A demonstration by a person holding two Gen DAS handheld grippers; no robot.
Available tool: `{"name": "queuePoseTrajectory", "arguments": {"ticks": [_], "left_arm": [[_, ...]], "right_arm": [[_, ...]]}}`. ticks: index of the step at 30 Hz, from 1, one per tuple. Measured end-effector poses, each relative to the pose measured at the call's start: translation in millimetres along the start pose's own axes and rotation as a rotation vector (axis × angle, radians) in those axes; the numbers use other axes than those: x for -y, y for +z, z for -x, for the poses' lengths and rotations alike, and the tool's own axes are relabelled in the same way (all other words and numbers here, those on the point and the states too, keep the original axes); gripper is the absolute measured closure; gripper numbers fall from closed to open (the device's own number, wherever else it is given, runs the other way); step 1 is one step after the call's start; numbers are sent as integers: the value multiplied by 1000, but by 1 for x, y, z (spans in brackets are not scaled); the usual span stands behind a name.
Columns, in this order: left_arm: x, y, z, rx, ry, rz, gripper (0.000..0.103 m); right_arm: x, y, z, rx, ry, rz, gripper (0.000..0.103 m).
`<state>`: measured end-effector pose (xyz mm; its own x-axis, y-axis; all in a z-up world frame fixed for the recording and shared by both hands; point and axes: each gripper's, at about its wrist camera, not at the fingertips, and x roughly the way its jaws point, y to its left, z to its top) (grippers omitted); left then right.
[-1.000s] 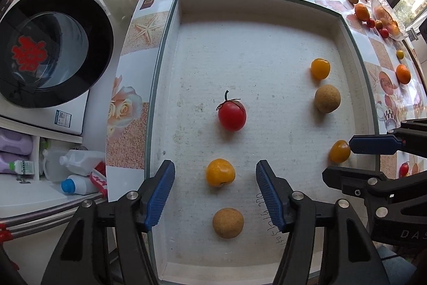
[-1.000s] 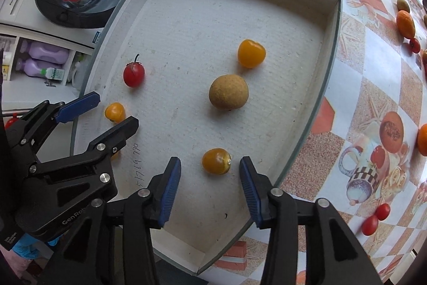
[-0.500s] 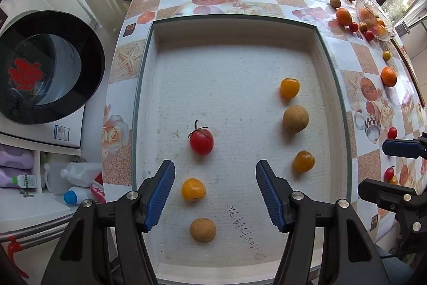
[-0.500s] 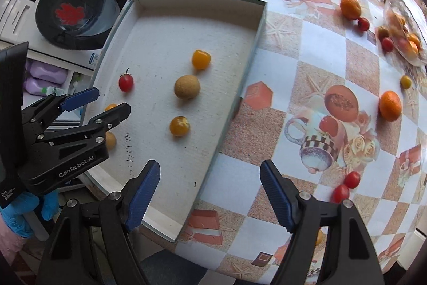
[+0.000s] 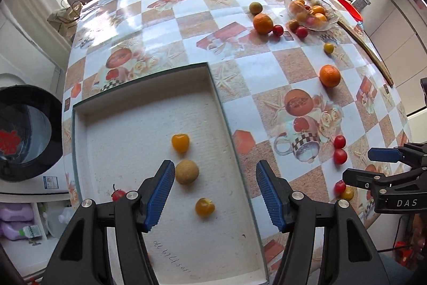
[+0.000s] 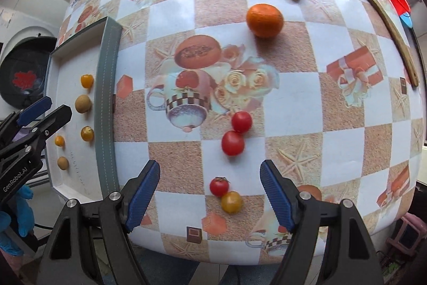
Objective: Organize fruits
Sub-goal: 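Move both tools back toward the remaining fruit on the table, then grasp a tangerine with the left tool while the right grasps a yellow tomato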
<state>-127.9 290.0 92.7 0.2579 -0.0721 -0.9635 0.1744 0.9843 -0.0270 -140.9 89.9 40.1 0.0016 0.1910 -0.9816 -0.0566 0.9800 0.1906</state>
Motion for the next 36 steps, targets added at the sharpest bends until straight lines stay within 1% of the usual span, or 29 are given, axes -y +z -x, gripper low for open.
{"name": "queuePoseTrajectory", "arguments": {"ticks": [6,8,12,16,19,26,33,34,36], "left_arm": [[35,18,-1,1,-31,-50,38],[45,23,-3,-4,-40,-55,38],[64,33,-10,-18,-63,-50,38],[85,43,-20,-35,-87,-54,38],[100,52,-28,-42,-99,-57,38],[131,77,-47,-36,-120,-35,38],[146,100,-69,-28,-105,7,38],[148,102,-72,-30,-100,12,38],[149,105,-78,-34,-93,22,38]], "right_arm": [[43,4,14,26,-1,-81,23],[43,11,11,33,-4,-104,23],[66,21,18,52,4,-149,23],[88,37,24,70,9,-185,23],[96,54,25,83,22,-206,23],[111,99,28,114,53,-203,23],[113,141,19,116,71,-139,23],[114,145,17,115,72,-131,24],[113,153,9,107,74,-122,35]]}}
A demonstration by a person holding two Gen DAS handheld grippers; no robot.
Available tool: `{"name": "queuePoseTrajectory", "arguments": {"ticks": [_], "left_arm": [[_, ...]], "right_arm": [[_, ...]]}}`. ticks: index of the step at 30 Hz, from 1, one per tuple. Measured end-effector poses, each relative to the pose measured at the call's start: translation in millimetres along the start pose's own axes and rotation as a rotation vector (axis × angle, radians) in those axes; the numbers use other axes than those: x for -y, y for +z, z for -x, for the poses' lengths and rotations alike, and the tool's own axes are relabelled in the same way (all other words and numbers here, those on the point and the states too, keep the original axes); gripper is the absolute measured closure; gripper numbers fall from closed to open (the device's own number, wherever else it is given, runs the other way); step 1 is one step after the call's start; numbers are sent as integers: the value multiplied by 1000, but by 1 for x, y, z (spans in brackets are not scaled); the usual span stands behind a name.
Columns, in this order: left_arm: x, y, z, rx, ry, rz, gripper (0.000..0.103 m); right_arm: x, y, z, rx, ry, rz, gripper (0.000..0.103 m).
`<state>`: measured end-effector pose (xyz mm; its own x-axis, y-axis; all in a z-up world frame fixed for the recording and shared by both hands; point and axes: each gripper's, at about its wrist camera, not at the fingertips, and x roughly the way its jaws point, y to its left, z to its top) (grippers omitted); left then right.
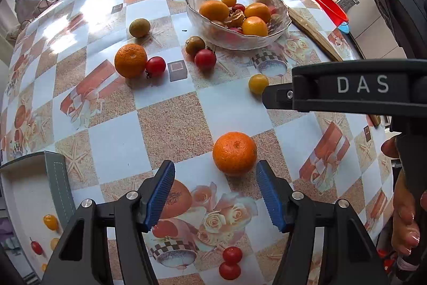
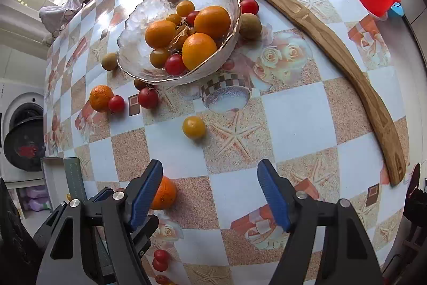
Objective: Organize fruits
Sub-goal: 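Grasp a tangerine with the left tool while the right grasps a yellow tomato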
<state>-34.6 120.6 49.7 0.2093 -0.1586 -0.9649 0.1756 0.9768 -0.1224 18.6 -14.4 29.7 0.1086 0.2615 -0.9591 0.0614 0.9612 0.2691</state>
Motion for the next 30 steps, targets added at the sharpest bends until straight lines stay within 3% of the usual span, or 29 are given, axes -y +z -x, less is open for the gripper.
{"name": "queuePoseTrajectory", "arguments": {"ticks": [3,10,15,17,21,30], "left_arm": [[3,1,-8,-6,12,9,38],[16,6,-23,-5,18,-4,38],[13,8,-30,-7,19,28,38],[11,10,-34,-13,11,34,39],[8,9,-35,-11,-37,48,63],[-9,-1,-30,-35,-82,42,63]], "right_arm": [[2,9,-11,-18,19,-4,45],[-7,21,-25,-14,45,34,51],[-15,28,-28,-10,28,70,80],[-16,27,-27,-10,25,80,80],[-6,20,-22,-3,22,57,80],[21,-18,-2,-1,36,-14,80]]}}
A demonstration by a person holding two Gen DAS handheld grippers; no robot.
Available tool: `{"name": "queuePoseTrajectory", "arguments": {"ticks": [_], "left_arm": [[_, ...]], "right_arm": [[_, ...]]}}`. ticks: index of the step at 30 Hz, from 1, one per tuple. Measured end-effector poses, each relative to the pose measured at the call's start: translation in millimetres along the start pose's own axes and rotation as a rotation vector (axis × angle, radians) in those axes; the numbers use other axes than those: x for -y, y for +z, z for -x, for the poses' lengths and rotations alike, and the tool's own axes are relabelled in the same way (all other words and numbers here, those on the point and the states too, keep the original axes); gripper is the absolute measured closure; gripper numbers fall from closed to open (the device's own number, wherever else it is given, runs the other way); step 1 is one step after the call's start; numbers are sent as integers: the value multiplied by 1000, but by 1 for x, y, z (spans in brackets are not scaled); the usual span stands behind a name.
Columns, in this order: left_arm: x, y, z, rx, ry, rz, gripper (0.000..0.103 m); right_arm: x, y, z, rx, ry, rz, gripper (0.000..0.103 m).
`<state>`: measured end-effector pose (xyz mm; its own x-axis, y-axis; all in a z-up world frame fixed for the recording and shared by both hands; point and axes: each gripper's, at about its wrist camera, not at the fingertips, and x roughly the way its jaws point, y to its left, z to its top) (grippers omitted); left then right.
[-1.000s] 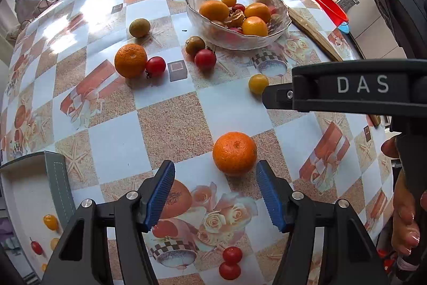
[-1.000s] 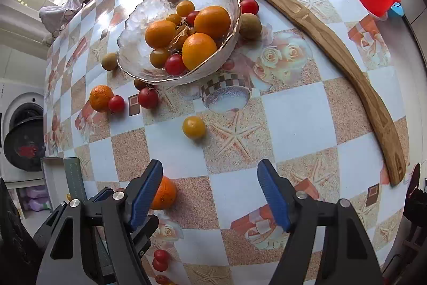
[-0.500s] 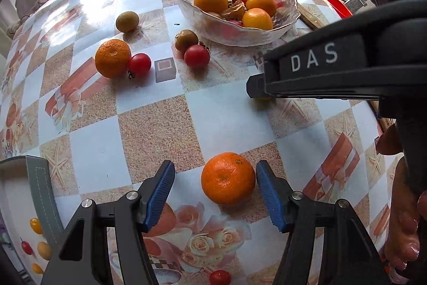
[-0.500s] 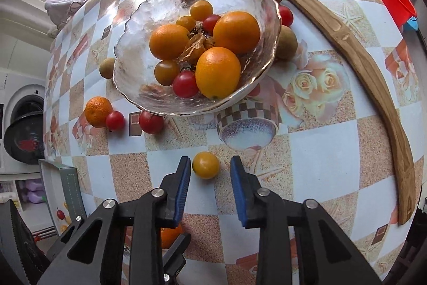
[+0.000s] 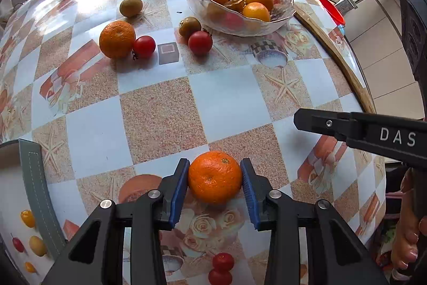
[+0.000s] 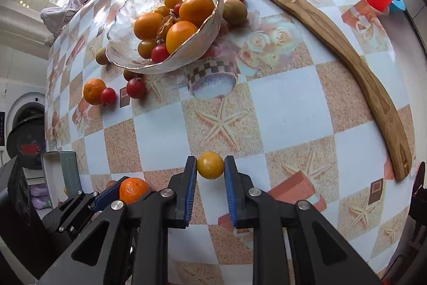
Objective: Organize fruits
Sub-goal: 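Grasp a tangerine with the left tool while the right grasps a yellow tomato, then carry both fruits into the white tray and open both tools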
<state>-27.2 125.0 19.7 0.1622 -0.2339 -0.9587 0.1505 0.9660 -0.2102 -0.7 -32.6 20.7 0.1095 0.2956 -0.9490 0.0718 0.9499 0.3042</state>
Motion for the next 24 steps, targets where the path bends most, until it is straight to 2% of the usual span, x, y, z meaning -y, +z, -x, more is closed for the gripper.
{"name": "queuePoseTrajectory", "arguments": {"ticks": [6,13,19,24], "left_arm": [[-7,-19,23,11,-14,-11,63],[-20,-46,56,33,-20,-7,63],[-53,-85,83,38,2,58,63],[-90,-119,106,51,30,146,63]], "right_arm": [[6,-34,9,-16,5,-32,80],[-5,-67,19,-37,-2,-12,80],[-30,-88,21,-55,5,13,80],[-67,-99,18,-73,13,77,80]]}}
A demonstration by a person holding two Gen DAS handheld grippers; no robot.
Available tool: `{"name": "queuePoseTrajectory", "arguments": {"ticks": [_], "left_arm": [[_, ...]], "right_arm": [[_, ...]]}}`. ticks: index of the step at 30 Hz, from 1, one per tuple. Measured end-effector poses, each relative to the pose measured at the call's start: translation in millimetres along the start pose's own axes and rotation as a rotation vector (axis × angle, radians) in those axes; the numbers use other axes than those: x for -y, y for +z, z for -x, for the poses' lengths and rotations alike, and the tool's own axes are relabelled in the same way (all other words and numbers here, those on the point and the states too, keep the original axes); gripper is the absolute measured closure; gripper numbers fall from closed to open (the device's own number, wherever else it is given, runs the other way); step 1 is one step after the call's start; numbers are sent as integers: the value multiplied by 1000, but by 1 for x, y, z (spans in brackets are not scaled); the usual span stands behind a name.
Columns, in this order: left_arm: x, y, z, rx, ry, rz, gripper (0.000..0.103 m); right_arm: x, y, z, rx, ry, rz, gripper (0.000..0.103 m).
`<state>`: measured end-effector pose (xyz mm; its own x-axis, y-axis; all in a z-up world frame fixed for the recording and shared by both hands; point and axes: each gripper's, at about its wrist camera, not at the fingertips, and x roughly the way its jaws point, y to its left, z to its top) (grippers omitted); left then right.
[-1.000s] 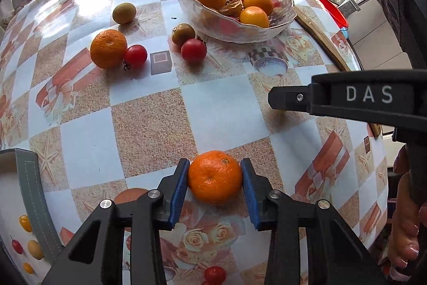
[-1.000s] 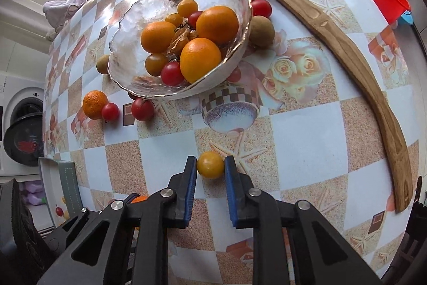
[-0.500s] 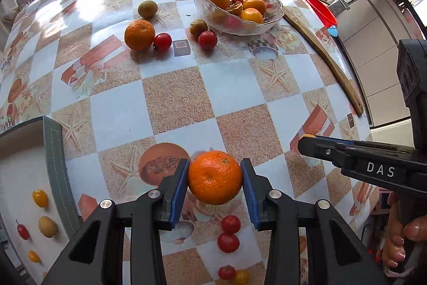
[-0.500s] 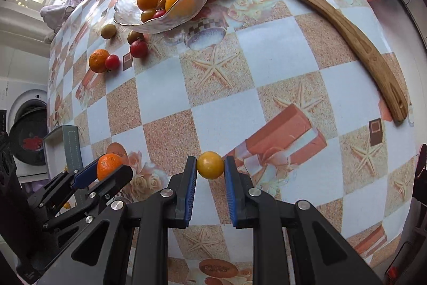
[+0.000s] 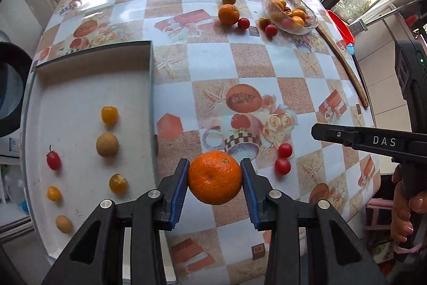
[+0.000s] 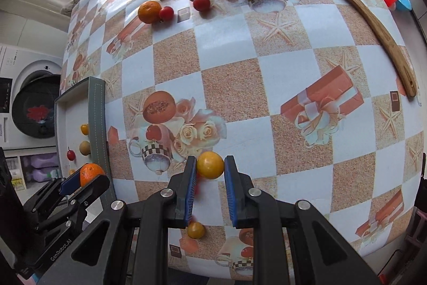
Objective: Organize fruits
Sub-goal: 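Carry both fruits into the white tray and open both tools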
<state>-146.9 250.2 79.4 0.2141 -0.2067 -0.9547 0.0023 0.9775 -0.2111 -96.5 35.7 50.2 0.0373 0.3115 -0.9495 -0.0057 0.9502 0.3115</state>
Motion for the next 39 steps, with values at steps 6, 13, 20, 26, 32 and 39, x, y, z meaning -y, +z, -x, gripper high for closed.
{"name": "queuePoseTrajectory", "arguments": {"ticks": [6,13,20,26,32,39], "left_arm": [[-49,-26,16,11,44,78,63],[-93,-51,18,4,79,147,63],[-122,-62,9,-5,99,180,63],[-129,-63,-2,-7,110,154,63],[-132,-62,-8,1,113,158,63],[-139,-62,-15,1,128,160,63]], "right_arm": [[-55,-10,-9,-26,11,109,80],[-118,-19,-26,-58,23,223,80],[-175,-14,-45,-85,20,320,80],[-206,-5,-62,-101,4,371,80],[-228,18,-77,-81,-17,392,80],[-242,49,-94,-69,-45,391,80]]}}
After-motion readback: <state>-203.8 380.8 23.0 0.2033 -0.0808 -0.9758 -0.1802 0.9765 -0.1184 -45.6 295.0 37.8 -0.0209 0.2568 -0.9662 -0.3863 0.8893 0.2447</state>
